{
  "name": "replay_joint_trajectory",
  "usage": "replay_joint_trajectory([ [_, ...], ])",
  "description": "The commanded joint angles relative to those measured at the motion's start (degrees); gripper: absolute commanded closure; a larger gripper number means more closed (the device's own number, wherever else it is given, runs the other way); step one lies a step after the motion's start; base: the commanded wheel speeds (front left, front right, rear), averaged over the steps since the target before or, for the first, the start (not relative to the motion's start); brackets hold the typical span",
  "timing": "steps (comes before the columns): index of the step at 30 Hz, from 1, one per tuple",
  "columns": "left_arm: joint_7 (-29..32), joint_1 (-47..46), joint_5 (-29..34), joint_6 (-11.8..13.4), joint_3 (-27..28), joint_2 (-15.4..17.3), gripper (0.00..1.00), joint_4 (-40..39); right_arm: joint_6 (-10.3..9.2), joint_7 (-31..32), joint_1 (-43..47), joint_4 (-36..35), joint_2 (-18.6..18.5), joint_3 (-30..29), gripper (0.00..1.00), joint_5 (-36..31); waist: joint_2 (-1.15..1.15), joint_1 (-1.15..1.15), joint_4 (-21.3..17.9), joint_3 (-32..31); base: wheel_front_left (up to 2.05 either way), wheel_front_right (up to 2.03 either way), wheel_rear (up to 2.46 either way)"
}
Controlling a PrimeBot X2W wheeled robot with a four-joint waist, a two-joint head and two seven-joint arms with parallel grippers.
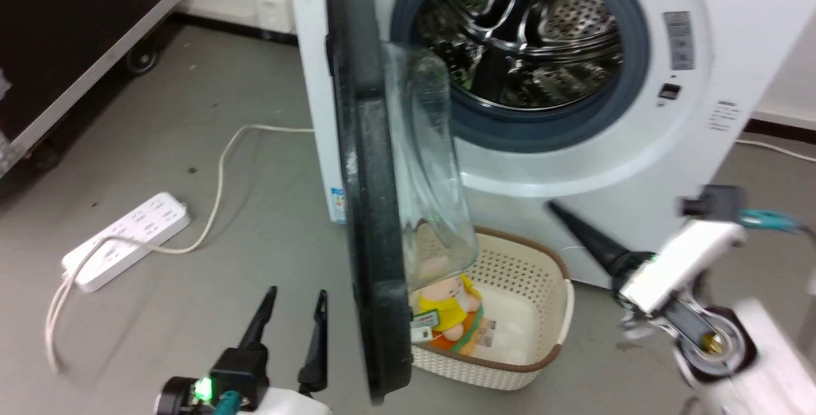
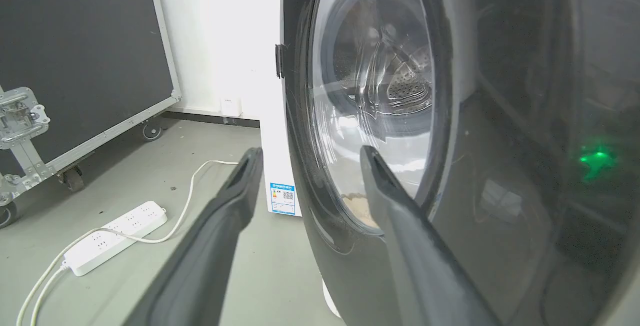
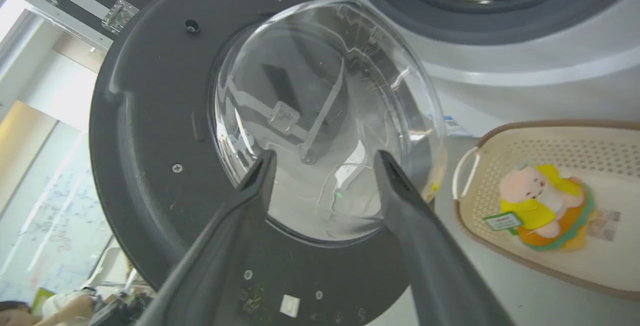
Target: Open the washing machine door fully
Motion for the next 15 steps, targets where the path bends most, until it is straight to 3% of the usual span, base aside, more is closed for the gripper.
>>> replay_joint_trajectory([
  [1, -0.3, 0.6, -0.3, 0.1, 0.6, 0.2, 0.0, -0.1, 0.07, -3.3, 1.9, -1.9, -1.3, -0.1, 0.0, -2.9, 0.0, 0.0, -1.2, -0.7, 0.0, 0.0, 0.0],
  [5, -0.3, 1.1, -0.7, -0.2, 2.3, 0.2, 0.0, -0.2, 0.07, -20.8, 6.8, -8.3, -7.4, 0.5, 0.0, -21.3, 0.0, 0.0, -3.2, -1.6, 0.0, 0.0, 0.0],
  [9, -0.3, 1.7, -1.0, -0.7, 3.6, 0.2, 0.0, -0.5, 0.07, -32.0, 12.6, -8.3, -9.2, -2.0, 0.0, -38.7, 0.0, 0.0, -4.6, -2.5, 0.0, 0.0, 0.0],
  [15, -0.3, 2.9, -1.2, -2.2, 4.9, 0.3, 0.0, -1.0, 0.07, -35.3, 21.9, -12.7, 0.4, -15.0, 0.0, -60.3, 0.0, 0.0, -6.1, -3.1, 0.0, 0.0, 0.0],
])
